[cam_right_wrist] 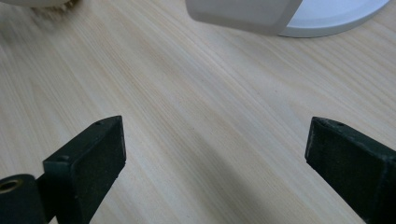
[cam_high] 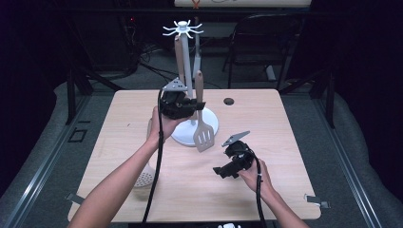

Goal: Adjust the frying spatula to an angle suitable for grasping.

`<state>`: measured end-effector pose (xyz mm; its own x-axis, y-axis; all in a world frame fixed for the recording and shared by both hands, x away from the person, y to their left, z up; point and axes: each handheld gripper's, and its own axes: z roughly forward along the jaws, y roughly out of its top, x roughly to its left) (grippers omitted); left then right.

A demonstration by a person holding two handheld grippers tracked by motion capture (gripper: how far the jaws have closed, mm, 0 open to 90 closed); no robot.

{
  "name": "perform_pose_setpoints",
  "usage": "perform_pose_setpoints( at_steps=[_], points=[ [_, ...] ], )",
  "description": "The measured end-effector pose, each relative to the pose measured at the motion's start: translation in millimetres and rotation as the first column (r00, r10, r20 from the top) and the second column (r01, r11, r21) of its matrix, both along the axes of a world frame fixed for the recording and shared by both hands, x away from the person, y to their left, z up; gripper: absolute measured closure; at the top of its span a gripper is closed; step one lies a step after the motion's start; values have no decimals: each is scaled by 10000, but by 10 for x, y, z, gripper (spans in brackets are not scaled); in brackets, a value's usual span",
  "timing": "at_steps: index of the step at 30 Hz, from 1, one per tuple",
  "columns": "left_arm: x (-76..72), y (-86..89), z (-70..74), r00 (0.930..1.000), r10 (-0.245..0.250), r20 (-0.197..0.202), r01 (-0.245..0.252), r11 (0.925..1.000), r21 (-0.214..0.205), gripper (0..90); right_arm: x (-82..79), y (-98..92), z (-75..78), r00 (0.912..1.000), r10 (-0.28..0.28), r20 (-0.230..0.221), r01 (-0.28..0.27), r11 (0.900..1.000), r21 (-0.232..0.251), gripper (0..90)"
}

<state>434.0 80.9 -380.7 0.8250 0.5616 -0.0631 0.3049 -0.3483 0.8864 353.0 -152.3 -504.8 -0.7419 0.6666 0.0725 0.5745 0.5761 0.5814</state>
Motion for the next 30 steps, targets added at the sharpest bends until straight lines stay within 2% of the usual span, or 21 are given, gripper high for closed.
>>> perform_pose_setpoints(
  at_steps=[2, 7, 10, 24, 30],
  points=[
    [24, 4, 20, 10000, 57, 23, -58, 10000, 31, 773, -2, 2, 11, 10000, 63, 22, -63, 9999, -133, 50],
    [78, 21, 78, 9997, 179, 135, -181, 9997, 132, 773, -6, 16, 3, 10000, 82, -12, -82, 9999, -89, 53],
    [103, 35, 123, 9987, 480, 158, -485, 9985, 268, 772, -6, 16, 0, 10000, 78, -32, -79, 9999, -92, 52],
    [239, 84, 346, 9971, 655, 378, -655, 9979, -10, 773, 1, 20, -8, 9999, 109, -36, -109, 9999, -50, 51],
    [298, 62, 450, 9968, 720, 345, -722, 9974, 39, 772, 4, 27, -15, 9999, 164, -50, -164, 9998, -69, 51]
  ],
)
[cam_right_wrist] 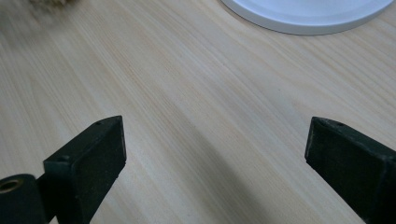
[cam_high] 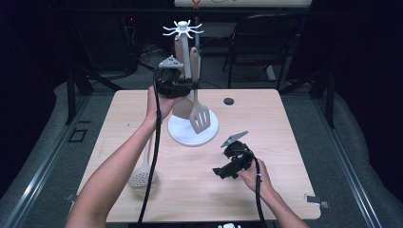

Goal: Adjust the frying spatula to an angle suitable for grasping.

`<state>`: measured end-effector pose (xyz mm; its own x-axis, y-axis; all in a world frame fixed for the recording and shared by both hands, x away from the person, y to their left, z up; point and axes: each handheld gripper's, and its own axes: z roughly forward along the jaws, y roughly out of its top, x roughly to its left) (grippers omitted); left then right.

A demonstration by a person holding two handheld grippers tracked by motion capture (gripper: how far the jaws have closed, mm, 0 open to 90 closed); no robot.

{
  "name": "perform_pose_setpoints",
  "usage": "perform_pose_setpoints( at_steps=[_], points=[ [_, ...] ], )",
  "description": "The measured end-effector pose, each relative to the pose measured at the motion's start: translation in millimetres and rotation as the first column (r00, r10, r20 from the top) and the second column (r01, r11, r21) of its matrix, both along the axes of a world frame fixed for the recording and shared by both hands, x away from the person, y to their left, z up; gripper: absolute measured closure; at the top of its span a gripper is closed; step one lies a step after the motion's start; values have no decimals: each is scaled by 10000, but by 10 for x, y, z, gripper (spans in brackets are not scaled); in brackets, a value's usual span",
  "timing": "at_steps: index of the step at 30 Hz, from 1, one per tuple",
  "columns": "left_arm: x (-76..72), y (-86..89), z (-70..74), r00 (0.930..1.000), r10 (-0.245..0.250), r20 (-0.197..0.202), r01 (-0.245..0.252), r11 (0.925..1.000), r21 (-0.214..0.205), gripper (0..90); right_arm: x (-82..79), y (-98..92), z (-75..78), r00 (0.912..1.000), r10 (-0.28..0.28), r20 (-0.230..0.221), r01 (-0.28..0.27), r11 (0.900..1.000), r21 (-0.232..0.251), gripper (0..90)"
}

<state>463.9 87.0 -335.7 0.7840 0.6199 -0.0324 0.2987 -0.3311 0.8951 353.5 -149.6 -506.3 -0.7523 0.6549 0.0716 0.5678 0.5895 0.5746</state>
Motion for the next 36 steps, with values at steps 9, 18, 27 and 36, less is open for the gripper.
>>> perform_pose_setpoints(
  at_steps=[9, 18, 27, 36],
  points=[
    [97, -32, 120, 9999, 170, -32, -170, 9997, 151, 772, 2, -6, 6, 10000, 52, -21, -52, 10000, -79, 51],
    [209, 4, 165, 9984, 426, -372, -427, 9991, -26, 772, -1, -4, 6, 10000, 48, -22, -49, 9999, -96, 51],
    [274, 25, 145, 9965, 642, -537, -647, 9979, -81, 771, -2, 9, -8, 10000, 37, -61, -37, 10000, 12, 51],
    [311, 35, 150, 9939, 994, -470, -992, 9951, 50, 769, 4, 10, -13, 9998, 146, -151, -148, 9998, -145, 53]
  ],
)
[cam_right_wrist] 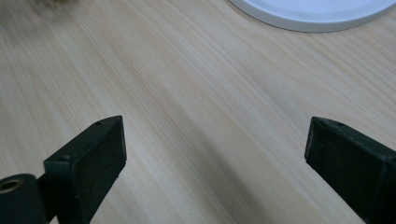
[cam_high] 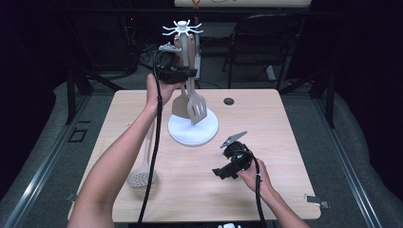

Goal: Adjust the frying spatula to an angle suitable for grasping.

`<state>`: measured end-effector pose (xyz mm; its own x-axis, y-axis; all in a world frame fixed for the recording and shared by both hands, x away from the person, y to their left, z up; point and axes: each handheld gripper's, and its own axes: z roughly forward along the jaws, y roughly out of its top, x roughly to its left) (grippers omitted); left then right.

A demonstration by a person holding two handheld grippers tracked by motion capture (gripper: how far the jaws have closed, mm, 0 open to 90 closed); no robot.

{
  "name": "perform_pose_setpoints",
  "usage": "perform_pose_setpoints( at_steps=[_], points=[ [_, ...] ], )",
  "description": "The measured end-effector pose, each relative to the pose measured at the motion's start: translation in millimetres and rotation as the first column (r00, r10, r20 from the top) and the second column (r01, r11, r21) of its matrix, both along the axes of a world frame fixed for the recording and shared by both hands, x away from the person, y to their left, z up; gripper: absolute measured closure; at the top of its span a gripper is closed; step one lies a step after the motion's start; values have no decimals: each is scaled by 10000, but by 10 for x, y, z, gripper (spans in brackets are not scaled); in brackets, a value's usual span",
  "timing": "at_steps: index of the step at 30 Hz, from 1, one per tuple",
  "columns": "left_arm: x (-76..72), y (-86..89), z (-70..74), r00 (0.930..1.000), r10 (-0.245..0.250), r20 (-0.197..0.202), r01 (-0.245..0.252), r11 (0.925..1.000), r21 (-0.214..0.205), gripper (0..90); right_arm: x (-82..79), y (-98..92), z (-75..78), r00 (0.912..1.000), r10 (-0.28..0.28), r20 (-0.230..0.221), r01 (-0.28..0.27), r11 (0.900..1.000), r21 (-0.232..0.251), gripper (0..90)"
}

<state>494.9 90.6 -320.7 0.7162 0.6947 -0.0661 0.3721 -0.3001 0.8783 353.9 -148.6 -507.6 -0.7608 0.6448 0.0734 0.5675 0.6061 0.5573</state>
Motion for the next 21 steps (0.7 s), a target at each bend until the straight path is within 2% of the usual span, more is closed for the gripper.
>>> perform_pose_setpoints(
  at_steps=[5, 8, 15, 18, 21],
  points=[
    [27, 14, 2, 9995, 243, -199, -248, 9994, -253, 770, -3, 10, -5, 10000, 40, 9, -40, 10000, -33, 53],
    [23, 9, -6, 9992, 381, -77, -381, 9993, -26, 770, -3, 10, -12, 10000, 31, -10, -31, 10000, -7, 53],
    [-51, -35, -30, 9945, 799, 676, -843, 9943, 648, 763, -9, 18, -9, 10000, 31, -36, -31, 10000, -4, 54],
    [-93, -40, -48, 9922, 841, 918, -910, 9932, 728, 752, -8, 20, -7, 9999, 88, -58, -89, 9999, -80, 54],
    [-152, -63, -62, 9889, 809, 1247, -942, 9900, 1046, 724, -12, 29, -22, 10000, 22, -68, -22, 10000, 7, 54]
  ],
)
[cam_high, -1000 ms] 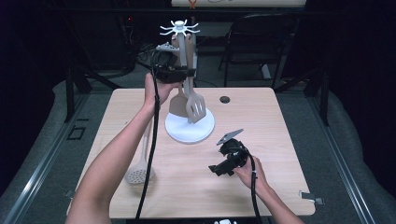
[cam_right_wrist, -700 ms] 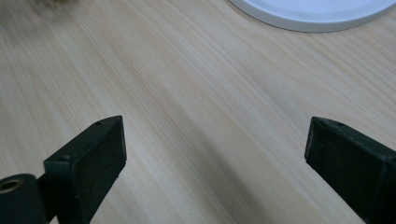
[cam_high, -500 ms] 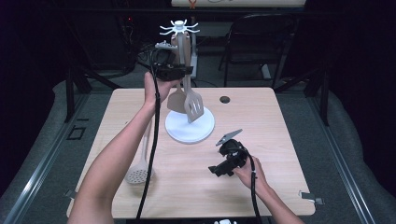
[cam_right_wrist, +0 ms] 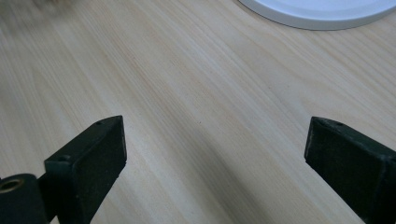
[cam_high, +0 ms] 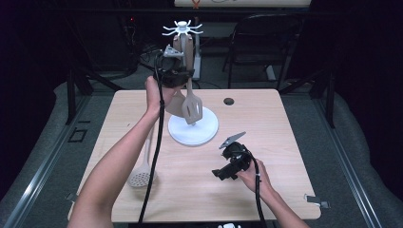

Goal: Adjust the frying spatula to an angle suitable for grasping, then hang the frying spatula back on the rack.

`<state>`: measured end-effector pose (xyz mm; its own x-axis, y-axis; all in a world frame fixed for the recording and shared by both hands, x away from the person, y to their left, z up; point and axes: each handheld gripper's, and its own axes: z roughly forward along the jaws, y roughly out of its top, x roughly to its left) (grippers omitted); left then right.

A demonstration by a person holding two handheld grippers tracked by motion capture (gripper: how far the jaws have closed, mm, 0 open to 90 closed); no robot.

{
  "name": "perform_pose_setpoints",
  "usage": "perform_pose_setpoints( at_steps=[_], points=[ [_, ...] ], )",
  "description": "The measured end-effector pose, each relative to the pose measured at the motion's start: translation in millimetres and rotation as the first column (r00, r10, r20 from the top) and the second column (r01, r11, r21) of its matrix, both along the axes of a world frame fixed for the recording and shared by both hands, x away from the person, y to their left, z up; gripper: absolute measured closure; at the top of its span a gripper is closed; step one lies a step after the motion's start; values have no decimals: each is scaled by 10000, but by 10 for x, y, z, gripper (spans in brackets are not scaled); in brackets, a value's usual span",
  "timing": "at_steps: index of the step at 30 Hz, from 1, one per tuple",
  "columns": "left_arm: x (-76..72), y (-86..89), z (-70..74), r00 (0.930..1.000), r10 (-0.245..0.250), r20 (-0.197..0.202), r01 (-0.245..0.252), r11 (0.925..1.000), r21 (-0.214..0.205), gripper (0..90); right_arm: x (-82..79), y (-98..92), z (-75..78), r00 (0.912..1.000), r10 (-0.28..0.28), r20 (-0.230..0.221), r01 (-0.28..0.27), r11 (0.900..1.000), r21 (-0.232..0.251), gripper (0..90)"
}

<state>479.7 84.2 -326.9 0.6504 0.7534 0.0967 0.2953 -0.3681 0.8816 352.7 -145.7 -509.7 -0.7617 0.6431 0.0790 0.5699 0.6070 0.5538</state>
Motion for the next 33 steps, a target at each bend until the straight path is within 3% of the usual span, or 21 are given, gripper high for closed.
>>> perform_pose_setpoints(
  at_steps=[9, 13, 18, 20, 26, 33],
  points=[
    [-161, -6, -63, 9998, -191, 107, 187, 9991, 388, 543, 0, 8, 4, 9999, 121, -46, -122, 9998, -146, 55],
    [-232, 48, -95, 9993, -384, 25, 383, 9986, 367, 530, 1, 9, 4, 9999, 135, -44, -136, 9998, -144, 55],
    [-313, 153, -76, 9989, -472, -11, 472, 9984, 311, 587, 4, 10, 2, 9999, 115, -34, -115, 9998, -153, 55],
    [-323, 214, -39, 9989, -470, -6, 470, 9989, 93, 636, 7, 14, -2, 9999, 106, -43, -106, 9998, -159, 56],
    [-308, 378, 137, 9997, -211, 140, 215, 9993, -308, 780, 18, 20, -9, 9999, 103, -44, -104, 9998, -143, 58],
    [-262, 489, 322, 9993, 104, 353, -82, 9981, -613, 829, 20, 49, -13, 9998, 150, -135, -153, 9997, -185, 59]
  ],
)
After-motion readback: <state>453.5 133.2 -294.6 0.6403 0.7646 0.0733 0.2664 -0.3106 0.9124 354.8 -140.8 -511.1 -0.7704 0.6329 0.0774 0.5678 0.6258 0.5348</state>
